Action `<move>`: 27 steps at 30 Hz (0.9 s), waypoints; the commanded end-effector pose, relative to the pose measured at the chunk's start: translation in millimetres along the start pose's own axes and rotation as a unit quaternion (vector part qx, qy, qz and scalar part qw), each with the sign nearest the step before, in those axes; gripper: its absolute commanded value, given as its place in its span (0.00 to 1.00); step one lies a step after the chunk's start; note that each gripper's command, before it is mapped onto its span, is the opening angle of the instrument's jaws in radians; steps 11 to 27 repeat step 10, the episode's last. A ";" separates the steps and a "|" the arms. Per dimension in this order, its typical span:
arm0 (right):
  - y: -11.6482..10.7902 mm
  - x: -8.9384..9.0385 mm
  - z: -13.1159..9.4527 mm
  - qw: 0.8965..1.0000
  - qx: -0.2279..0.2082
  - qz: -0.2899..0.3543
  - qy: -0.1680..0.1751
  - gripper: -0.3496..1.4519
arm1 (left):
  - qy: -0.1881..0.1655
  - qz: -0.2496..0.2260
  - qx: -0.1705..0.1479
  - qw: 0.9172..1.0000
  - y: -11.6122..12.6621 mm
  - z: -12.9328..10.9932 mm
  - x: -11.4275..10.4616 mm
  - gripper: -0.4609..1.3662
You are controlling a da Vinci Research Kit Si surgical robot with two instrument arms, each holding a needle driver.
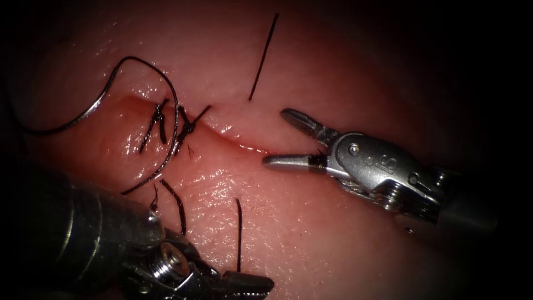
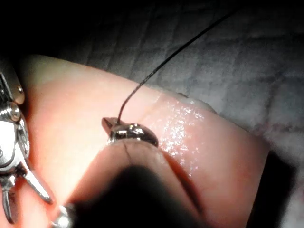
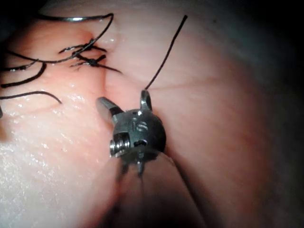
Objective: Wound Closure
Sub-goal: Grab the suture with the left gripper
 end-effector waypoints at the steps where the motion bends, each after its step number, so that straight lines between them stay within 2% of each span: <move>1: 0.0 0.0 0.0 1.000 0.005 0.000 0.000 0.94 | 0.001 0.000 -0.004 1.000 0.0 0.0 0.0 0.06; 27: -0.1 0.1 0.0 1.000 0.004 0.000 0.000 0.94 | 0.002 0.001 -0.005 1.000 0.1 -0.1 -0.1 0.06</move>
